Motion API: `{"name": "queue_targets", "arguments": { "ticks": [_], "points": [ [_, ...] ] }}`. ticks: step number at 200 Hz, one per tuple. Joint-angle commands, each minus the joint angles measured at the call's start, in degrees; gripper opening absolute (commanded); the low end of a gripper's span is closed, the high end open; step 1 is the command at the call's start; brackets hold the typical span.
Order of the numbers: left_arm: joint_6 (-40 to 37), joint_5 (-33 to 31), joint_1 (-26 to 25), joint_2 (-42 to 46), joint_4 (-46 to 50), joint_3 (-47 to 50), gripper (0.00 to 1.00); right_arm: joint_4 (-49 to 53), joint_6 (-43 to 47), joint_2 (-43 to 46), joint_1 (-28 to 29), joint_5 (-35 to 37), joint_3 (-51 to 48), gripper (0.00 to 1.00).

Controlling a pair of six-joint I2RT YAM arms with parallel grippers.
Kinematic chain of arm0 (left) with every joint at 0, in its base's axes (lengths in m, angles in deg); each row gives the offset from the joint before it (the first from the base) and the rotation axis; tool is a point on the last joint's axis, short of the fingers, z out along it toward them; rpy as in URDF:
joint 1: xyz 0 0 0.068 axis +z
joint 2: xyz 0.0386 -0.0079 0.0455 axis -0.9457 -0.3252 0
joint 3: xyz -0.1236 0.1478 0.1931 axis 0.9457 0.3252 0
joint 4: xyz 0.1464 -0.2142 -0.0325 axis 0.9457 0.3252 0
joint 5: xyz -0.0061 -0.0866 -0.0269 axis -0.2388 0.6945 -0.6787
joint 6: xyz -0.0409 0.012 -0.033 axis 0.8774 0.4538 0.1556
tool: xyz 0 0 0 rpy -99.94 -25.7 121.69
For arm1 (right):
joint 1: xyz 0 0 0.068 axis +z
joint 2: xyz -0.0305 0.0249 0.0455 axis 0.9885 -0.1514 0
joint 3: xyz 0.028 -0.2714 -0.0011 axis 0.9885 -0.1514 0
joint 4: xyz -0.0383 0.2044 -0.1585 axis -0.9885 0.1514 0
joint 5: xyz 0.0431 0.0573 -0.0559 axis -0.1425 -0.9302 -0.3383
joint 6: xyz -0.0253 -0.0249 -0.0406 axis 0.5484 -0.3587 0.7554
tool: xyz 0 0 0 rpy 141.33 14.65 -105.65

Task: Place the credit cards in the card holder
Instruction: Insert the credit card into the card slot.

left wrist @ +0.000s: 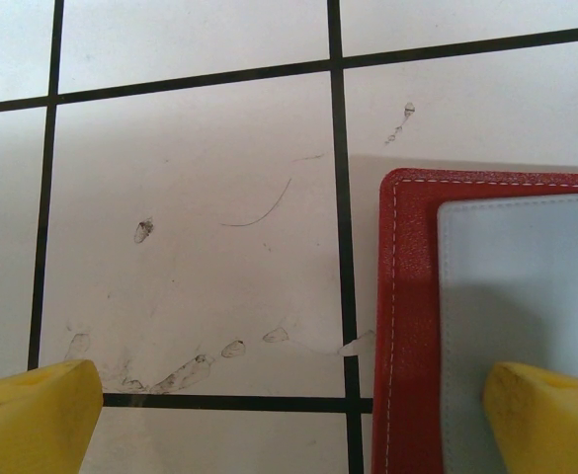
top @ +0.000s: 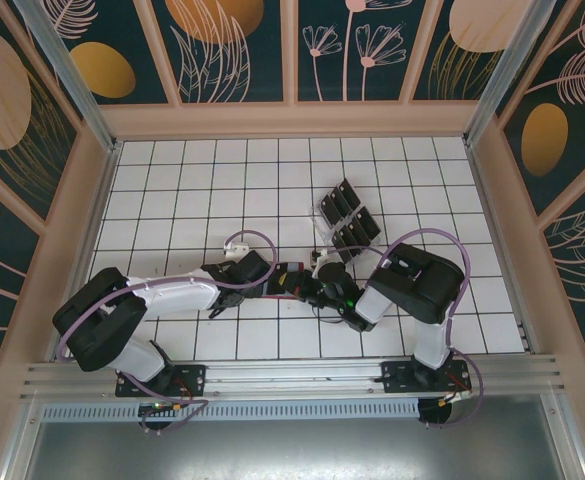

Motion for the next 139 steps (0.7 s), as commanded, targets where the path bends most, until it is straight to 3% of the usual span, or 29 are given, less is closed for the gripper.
{"name": "queue_targets", "arguments": {
  "ticks": [1,139],
  "points": [
    [-0.3,0.6,0.0,-1.7,2.6,1.2,0.99,0.2,-0.8,-0.8,0.5,-0.4,-0.1,0.00],
    [-0.5,1.1,0.0,-1.7,1.9,1.0,0.99,-0.6,-1.5,-5.5,-0.2,-4.1,4.1,0.00]
  ]
}}
